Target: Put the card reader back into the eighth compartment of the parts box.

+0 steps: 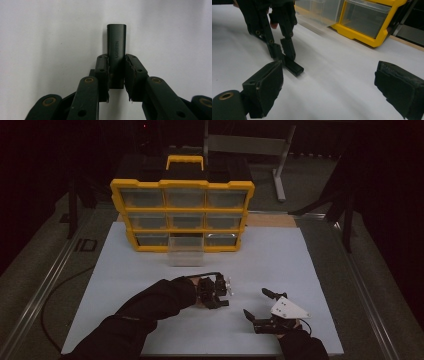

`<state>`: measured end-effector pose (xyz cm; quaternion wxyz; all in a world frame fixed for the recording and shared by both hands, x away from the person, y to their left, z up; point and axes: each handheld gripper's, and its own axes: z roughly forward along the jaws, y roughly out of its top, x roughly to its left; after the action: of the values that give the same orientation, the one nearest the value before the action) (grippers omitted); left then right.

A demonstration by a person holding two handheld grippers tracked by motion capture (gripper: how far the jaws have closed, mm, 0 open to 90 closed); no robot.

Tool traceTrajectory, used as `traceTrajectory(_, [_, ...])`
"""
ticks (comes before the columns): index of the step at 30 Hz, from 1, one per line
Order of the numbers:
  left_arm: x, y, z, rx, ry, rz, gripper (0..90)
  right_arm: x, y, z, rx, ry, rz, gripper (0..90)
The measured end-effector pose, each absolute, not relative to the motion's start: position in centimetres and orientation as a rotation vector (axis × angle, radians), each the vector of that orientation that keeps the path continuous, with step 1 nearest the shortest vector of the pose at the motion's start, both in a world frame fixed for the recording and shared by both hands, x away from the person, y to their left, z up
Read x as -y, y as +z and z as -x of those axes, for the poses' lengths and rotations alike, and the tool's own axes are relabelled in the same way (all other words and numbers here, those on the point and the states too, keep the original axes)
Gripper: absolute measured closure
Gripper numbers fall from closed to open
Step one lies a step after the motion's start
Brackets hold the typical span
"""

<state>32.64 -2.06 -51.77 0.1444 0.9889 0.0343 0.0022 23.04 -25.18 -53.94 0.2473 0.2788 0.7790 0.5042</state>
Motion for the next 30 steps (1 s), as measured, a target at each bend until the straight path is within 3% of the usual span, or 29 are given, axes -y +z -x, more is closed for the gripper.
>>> traceTrajectory(30, [-1.2, -49.5, -32.8, -0.104, -0.018, -2.856, 75.0, 25.2, -54.0, -23.1, -2.125, 1.371, -0.761, 8.6])
